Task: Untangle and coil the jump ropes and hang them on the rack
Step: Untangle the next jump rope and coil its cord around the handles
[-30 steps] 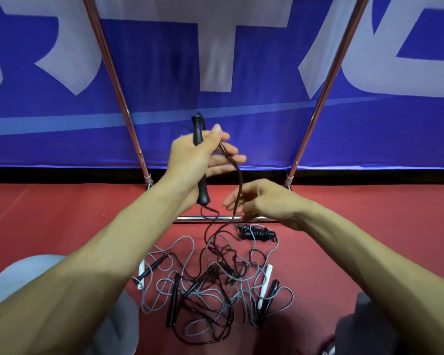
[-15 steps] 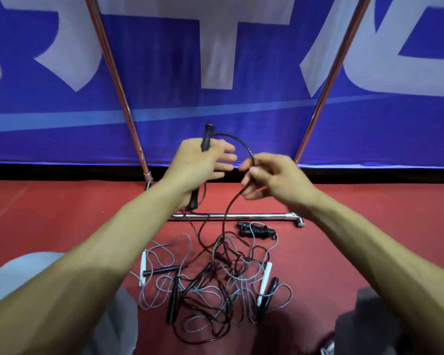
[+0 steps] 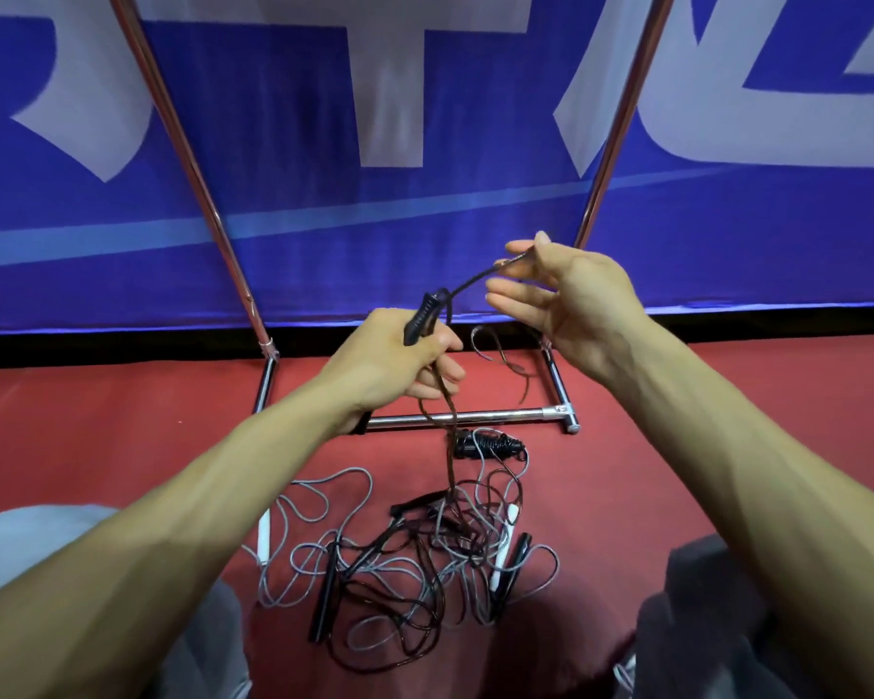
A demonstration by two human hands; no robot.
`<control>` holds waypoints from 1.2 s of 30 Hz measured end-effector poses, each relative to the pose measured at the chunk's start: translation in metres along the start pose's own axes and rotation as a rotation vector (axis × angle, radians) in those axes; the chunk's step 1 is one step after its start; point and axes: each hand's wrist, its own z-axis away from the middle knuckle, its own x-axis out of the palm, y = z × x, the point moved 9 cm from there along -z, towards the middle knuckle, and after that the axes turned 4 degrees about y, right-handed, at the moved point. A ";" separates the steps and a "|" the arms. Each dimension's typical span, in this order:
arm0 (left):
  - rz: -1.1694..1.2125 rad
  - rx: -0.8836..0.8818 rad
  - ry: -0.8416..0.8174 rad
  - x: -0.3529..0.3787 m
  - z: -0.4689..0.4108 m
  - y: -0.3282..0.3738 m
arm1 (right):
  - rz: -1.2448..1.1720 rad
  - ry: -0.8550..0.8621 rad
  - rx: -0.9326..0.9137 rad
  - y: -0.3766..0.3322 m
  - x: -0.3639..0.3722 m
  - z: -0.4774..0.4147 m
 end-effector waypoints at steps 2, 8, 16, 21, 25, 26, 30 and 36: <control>0.104 0.032 0.059 -0.004 0.000 0.007 | 0.074 -0.012 0.050 0.006 0.001 0.002; 0.418 0.096 0.213 -0.026 0.000 0.022 | 0.617 -0.200 0.063 0.037 0.019 0.007; 0.670 0.151 0.191 -0.042 0.005 0.039 | 1.105 -0.644 0.114 0.111 0.041 0.030; 0.678 0.121 0.227 -0.047 0.005 0.033 | 0.948 -0.518 0.159 0.092 0.032 0.021; 0.386 0.173 0.341 -0.050 0.007 0.031 | 0.751 -0.346 0.066 0.054 0.027 0.014; 0.310 0.189 0.331 -0.047 0.007 0.032 | 0.703 -0.309 0.034 0.043 0.026 0.013; -0.069 0.191 0.119 -0.019 0.000 0.022 | 0.492 -0.178 -0.051 0.006 0.016 0.010; -0.270 0.201 -0.172 0.033 0.008 0.004 | 0.206 -0.126 -0.031 -0.012 0.007 0.006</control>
